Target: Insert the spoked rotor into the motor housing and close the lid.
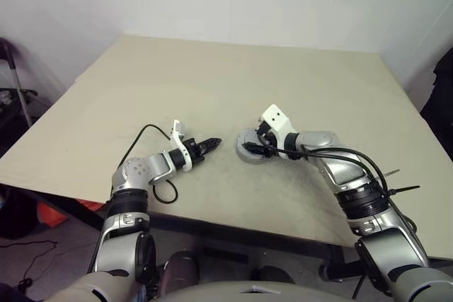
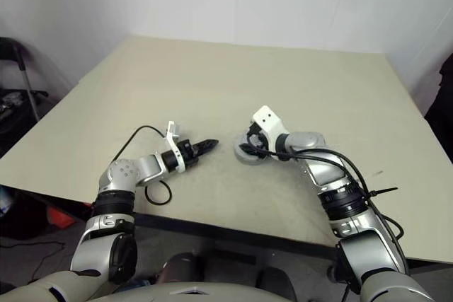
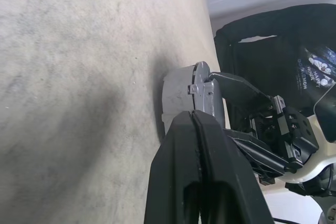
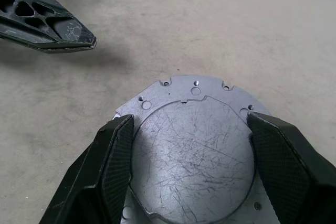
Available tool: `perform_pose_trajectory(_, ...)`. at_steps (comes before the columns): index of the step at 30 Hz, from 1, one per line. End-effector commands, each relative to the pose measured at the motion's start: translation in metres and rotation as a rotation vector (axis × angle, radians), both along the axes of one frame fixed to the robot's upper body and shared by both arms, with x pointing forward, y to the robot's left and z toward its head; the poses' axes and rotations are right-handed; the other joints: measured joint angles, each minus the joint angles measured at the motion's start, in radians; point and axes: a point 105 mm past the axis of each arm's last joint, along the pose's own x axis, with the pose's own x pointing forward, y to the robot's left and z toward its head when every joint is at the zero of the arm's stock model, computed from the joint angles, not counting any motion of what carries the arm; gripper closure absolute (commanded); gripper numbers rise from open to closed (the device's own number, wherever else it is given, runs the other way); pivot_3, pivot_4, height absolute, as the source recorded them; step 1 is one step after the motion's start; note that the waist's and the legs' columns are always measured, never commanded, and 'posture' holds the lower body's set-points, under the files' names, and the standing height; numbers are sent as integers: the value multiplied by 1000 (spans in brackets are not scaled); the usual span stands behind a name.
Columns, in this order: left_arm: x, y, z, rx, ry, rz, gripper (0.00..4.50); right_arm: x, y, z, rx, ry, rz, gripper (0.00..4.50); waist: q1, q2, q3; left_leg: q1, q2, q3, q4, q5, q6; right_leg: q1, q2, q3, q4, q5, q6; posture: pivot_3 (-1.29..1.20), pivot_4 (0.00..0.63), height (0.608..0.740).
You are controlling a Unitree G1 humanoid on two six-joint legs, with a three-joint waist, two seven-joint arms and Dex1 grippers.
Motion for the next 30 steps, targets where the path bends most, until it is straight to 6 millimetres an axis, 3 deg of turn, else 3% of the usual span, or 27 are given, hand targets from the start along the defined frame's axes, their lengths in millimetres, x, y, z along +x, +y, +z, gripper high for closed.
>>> perform_pose_trajectory(1, 4, -3, 13, -15, -42, -6, 4449, -22, -25, -69, -155, 226, -77, 1502, 0, 0, 0, 2, 0, 0, 0, 0, 0, 2, 0, 0, 0, 0, 0, 0, 0, 740)
perform_pose_trajectory(5, 7, -12, 20, -22, -52, -24, 4449, -21, -26, -71, -152, 230, -79, 1502, 0, 0, 0, 16, -2, 0, -1, -1, 1, 15, -2, 1, -1, -6, 9, 0, 0, 740)
perform_pose_trajectory(11, 22, -44, 43, -74, -79, -55, 4449, -19, -26, -69, -151, 227, -73, 1502, 0, -1, 0, 18, -3, -1, -1, -3, 4, 19, -3, 3, -2, -6, 9, 0, 0, 740)
perform_pose_trajectory(15, 33, -63, 45, -49, -59, -81, 4449, -19, -24, -67, -149, 225, -66, 1502, -3, -1, -1, 18, -4, -1, -1, -3, 4, 19, -2, 3, -2, -3, 4, 0, 0, 740)
perform_pose_trajectory(18, 34, -72, 23, 54, 6, -106, 4449, -18, -21, -65, -140, 222, -66, 1502, -5, 0, -2, 18, -4, -1, -2, -2, 4, 19, -2, 3, -3, -3, 5, 0, 0, 740)
perform_pose_trajectory(22, 27, -70, -7, 163, 86, -122, 4449, -15, -23, -60, -126, 210, -87, 1502, -5, -2, -3, 18, -4, -2, -4, -2, 4, 19, -2, 2, -5, -3, 5, 0, 0, 740)
perform_pose_trajectory(30, 18, -64, -18, 166, 107, -140, 4449, -6, -30, -49, -119, 167, -118, 1502, -3, -2, -4, 21, -4, -2, -6, -3, 5, 22, -3, 2, -6, -5, 6, 0, 0, 740)
